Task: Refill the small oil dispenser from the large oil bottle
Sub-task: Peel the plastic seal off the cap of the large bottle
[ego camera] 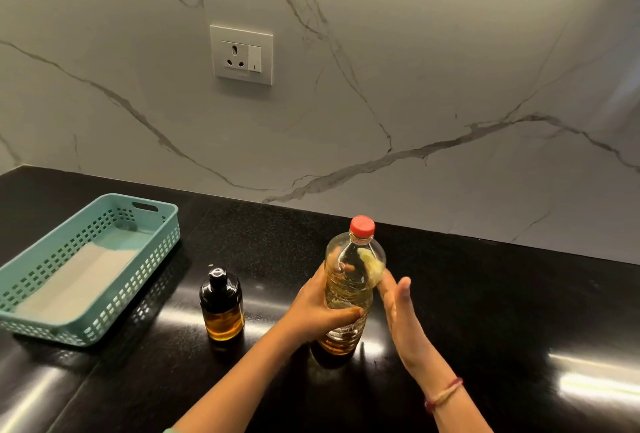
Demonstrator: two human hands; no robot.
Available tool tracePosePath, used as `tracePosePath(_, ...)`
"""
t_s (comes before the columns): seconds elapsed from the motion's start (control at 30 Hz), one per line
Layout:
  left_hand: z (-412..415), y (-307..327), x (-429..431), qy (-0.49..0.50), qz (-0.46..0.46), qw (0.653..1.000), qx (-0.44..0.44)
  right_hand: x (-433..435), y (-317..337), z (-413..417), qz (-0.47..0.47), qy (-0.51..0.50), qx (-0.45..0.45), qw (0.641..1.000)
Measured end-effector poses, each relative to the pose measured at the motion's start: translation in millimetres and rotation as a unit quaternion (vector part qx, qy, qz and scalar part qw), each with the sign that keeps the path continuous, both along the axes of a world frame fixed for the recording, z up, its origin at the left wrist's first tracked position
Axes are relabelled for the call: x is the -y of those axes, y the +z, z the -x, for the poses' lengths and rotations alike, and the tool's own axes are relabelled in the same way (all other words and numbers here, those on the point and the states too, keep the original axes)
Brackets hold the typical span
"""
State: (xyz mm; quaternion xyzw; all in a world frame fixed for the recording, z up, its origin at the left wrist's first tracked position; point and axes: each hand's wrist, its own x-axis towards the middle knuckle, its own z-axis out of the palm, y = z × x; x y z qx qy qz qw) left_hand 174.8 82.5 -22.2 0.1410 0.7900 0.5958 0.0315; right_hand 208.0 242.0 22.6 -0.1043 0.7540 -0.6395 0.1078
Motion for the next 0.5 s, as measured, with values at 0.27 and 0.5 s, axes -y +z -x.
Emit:
tracePosePath(0.27,2,0,-1,0.000,0.006,1.000,0.005,-2,-3,18,-0.015,0.009,0.045,0.999)
tracePosePath(0.5,8,-2,2,-0.007,0.015,1.000,0.023,-5,4,36,-0.021,0.065,0.091,0.993)
